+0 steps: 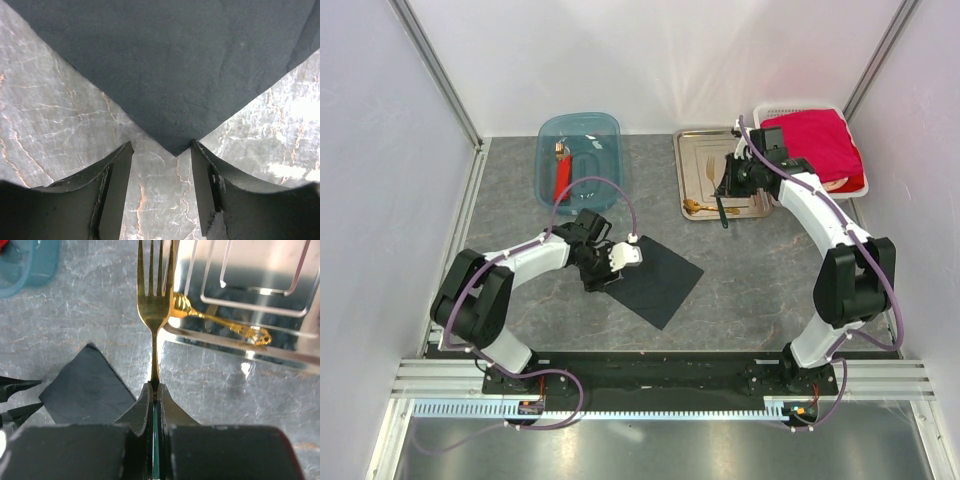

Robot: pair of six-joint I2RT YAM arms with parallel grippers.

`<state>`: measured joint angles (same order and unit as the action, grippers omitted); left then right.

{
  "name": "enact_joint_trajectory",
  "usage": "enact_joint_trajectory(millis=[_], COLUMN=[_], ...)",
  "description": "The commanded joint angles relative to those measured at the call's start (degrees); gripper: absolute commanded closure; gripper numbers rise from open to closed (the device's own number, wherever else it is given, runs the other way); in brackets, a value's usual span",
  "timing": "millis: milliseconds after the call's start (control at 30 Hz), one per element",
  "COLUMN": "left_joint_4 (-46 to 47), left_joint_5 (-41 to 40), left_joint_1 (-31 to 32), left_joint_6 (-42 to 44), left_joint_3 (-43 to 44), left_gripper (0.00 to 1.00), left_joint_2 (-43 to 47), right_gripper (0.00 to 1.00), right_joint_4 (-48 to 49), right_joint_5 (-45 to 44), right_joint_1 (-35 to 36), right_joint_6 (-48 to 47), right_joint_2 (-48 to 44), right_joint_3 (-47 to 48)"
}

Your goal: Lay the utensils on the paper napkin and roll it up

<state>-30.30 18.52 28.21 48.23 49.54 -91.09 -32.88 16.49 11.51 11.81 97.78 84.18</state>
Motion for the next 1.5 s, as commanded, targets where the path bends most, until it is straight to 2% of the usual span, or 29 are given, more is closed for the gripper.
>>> enact_joint_trajectory(millis=[0,100,233,300,400,533,667,833,1000,1467], left_joint_4=[5.69,6.13,6.05,5.78,5.78,8.06,10.35,10.62,11.58,12.55], left_joint_5=[-1.74,-1.91,-2.26,-1.57,1.42,4.67,8.63,8.28,8.98,9.25], left_joint_1=[0.53,0.53,0.36,-0.08,-1.65,-4.64,-10.18,-13.61,-14.84,-15.64], left_joint_6=[-1.38,-2.52,-7.08,-10.86,-17.71,-26.85,-35.55,-37.51,-39.52,-39.61], left_joint_3=[-0.06,-0.41,-0.58,-0.32,0.73,0.74,0.3,0.38,0.03,0.03], left_gripper=[0.42,0.4,0.28,0.24,0.12,0.05,0.04,0.04,0.03,0.03], left_joint_2=[-2.51,-1.81,2.48,6.79,12.66,19.88,24.64,28.15,28.34,27.81], right_gripper=[1.0,1.0,1.0,1.0,1.0,1.0,1.0,1.0,1.0,1.0], right_joint_4=[2.3,2.74,4.93,4.85,3.8,2.39,3.0,3.61,6.6,6.87], right_joint_5=[-0.23,-2.25,-8.91,-14.54,-18.68,-21.85,-25.36,-29.06,-32.39,-32.58], right_joint_1=[0.62,1.76,8.06,11.15,16.52,22.92,28.3,32.96,36.74,37.89], right_joint_6=[3.56,6.37,11.29,12.88,16.04,19.29,21.23,23.42,24.13,25.98], right_joint_2=[-3.21,-4.08,-5.93,-5.32,-2.69,1.7,5.05,8.57,8.22,11.91], right_joint_3=[-2.44,-4.55,-8.93,-9.74,-8.08,-5.27,-3.68,-2.09,-6.21,-6.75])
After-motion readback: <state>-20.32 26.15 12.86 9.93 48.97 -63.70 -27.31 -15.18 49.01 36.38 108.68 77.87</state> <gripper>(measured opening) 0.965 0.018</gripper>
